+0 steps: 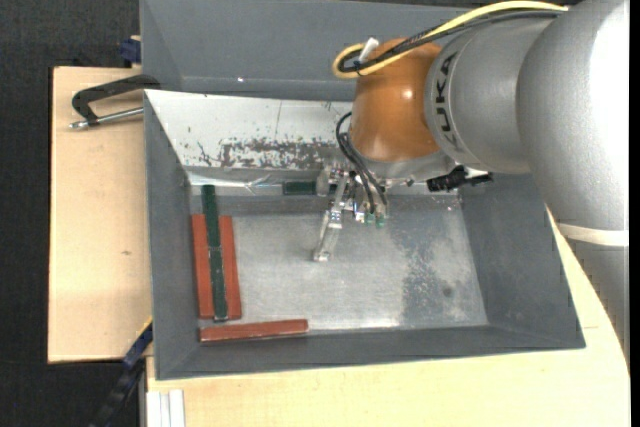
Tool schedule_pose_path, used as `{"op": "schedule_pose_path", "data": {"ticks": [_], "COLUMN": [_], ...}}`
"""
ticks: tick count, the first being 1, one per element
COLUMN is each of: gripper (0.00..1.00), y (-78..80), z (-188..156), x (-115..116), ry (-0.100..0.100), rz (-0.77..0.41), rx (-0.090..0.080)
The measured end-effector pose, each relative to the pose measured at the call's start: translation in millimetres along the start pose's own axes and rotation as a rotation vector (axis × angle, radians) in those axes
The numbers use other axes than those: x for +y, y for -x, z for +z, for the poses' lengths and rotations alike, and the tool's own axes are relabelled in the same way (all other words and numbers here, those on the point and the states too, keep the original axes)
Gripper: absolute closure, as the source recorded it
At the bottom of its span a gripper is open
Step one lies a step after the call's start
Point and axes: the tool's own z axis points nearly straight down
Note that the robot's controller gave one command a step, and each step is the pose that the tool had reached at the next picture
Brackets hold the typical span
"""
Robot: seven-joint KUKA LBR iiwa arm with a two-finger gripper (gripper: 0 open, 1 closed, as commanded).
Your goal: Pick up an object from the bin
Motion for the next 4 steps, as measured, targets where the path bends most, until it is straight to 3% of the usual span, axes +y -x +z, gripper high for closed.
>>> {"op": "schedule_pose_path", "data": {"ticks": [1,2,3,4], "gripper": [0.00,0.00,0.00,0.00], "y": [4.7,2.9,-0.2,0.9], "z": [1,-1,-7,-58], "x": [-6,3,-25,-16], "ry": [-0.004,-0.002,0.000,-0.002], "rz": [0.019,0.021,-0.007,-0.271], "rx": [-0.005,-0.003,-0.003,0.001]}}
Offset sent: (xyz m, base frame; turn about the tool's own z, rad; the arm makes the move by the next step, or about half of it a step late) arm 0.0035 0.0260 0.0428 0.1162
